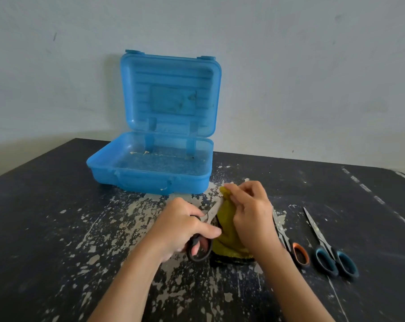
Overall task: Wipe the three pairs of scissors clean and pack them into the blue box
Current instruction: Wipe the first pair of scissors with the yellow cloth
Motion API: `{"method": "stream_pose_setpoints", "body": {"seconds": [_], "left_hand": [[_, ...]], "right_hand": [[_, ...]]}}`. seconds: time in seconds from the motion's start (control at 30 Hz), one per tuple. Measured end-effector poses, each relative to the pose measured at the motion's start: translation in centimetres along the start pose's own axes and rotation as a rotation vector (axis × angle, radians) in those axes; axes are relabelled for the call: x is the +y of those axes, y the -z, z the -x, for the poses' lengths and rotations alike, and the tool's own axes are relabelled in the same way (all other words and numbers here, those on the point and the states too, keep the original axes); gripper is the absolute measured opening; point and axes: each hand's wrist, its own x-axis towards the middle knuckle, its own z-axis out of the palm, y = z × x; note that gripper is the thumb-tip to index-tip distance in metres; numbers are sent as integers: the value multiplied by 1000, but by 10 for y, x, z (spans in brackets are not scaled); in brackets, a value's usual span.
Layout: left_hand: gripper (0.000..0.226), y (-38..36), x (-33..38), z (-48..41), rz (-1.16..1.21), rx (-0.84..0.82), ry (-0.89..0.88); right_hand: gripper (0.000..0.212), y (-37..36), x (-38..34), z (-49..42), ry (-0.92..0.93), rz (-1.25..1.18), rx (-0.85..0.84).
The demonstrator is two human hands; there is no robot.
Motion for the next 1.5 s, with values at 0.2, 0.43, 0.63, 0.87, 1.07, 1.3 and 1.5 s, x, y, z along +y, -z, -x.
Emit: {"method": "stream_pose_setpoints", "body": {"seconds": [0.2,0.43,0.63,0.87,1.07,1.3,1.5], "left_hand": [[23,-1,7,0,422,-155,160],[18,4,7,1,705,-213,267],[26,10,5,-1,549,-340,253],[25,5,8,2,343,-312,174],[22,-3,11,5,330,-57,20],[16,-14,6,3,169,-10,39],[15,-13,6,1,126,-16,54]], "right_hand": [[28,10,-2,-3,-145,-195,147],[33,-2,-19,11,210,-208,-179],[33,-3,-8,4,112,-42,9],[29,1,14,-11,-364,5,-62],[17,17,6,-13,-843,-638,-229],[29,24,-15,-5,-932,-1295,-577],[29,22,-10,-9,-1044,-1313,-505]]}}
